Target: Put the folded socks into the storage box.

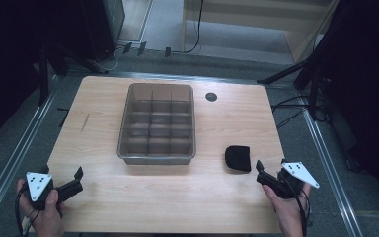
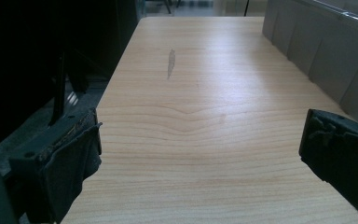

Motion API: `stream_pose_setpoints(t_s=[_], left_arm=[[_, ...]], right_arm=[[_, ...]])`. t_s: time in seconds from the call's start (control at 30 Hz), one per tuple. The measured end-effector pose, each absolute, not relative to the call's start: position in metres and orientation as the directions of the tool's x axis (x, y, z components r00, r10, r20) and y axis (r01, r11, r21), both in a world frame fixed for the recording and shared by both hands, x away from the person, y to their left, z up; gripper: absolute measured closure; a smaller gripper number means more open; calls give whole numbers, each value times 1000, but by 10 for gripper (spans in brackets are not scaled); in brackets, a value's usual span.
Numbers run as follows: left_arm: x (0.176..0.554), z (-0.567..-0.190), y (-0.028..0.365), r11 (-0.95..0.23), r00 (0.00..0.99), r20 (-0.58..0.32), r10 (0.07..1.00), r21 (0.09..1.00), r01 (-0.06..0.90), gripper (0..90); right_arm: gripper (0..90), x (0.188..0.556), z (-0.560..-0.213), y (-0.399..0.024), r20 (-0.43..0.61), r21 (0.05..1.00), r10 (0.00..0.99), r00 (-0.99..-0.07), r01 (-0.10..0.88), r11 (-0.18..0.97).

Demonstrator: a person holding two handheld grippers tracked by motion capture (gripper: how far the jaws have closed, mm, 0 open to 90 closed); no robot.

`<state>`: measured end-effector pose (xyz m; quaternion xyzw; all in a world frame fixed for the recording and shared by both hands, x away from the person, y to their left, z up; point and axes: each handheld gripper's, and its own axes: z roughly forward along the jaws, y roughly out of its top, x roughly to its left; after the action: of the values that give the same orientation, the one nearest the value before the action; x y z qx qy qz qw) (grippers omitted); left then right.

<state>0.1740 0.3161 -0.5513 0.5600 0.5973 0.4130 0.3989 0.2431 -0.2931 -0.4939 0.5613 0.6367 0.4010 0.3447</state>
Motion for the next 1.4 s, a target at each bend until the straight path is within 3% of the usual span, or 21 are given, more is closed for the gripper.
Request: stream_pose_setpoints(t_s=[0.53, 0.83, 1.13, 1.2, 1.4], left_arm=[[177, -551, 317, 48, -57, -30, 998, 938, 345, 0], [179, -551, 317, 47, -75, -21, 997, 931, 363, 0], [179, -551, 314, 29, -76, -2, 997, 932, 362, 0], [180, -551, 314, 28, -78, 0, 997, 932, 361, 0], [180, -551, 315, 33, -77, -5, 997, 932, 362, 0]], right_arm=[[155, 280, -465, -273, 1, 843, 988, -156, 532, 83], [244, 306, -454, -253, -44, 758, 974, -224, 628, 178], [330, 335, -448, -231, 9, 594, 974, -228, 785, 178], [348, 344, -450, -222, -1, 505, 971, -240, 838, 208], [393, 363, -459, -218, 3, 331, 988, -154, 933, 144]])
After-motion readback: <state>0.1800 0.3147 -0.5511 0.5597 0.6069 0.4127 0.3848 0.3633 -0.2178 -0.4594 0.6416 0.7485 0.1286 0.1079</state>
